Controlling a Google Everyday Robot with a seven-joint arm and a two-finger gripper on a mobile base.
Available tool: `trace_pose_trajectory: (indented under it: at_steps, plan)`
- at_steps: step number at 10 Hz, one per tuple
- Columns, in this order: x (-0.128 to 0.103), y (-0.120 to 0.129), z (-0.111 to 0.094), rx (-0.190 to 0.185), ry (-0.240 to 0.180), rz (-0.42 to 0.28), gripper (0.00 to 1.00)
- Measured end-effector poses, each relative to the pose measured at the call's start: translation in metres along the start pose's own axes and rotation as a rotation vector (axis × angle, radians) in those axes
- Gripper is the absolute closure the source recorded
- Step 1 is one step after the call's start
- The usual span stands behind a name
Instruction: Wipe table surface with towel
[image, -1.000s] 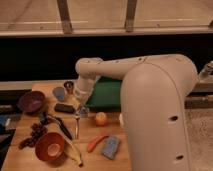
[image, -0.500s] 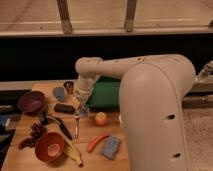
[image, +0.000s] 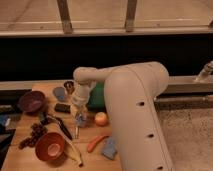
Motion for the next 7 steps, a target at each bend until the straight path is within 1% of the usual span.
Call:
trace_pose_trajectory:
  at_steps: [1,2,3,4,5,6,7]
  plan:
    - [0.009,-0.003,0.012,-0.027,0.022,0.025,0.83]
    - [0.018,-0.008,0.016,-0.036,0.04,0.058,0.83]
    - [0.025,-0.013,0.016,-0.037,0.052,0.093,0.83]
    - [0.03,-0.019,0.015,-0.033,0.059,0.12,0.83]
    - [0.034,-0.029,0.008,-0.02,0.061,0.152,0.83]
    - [0.038,-0.04,0.0,0.002,0.061,0.178,0.83]
    - [0.037,-0.046,-0.004,0.02,0.064,0.191,0.83]
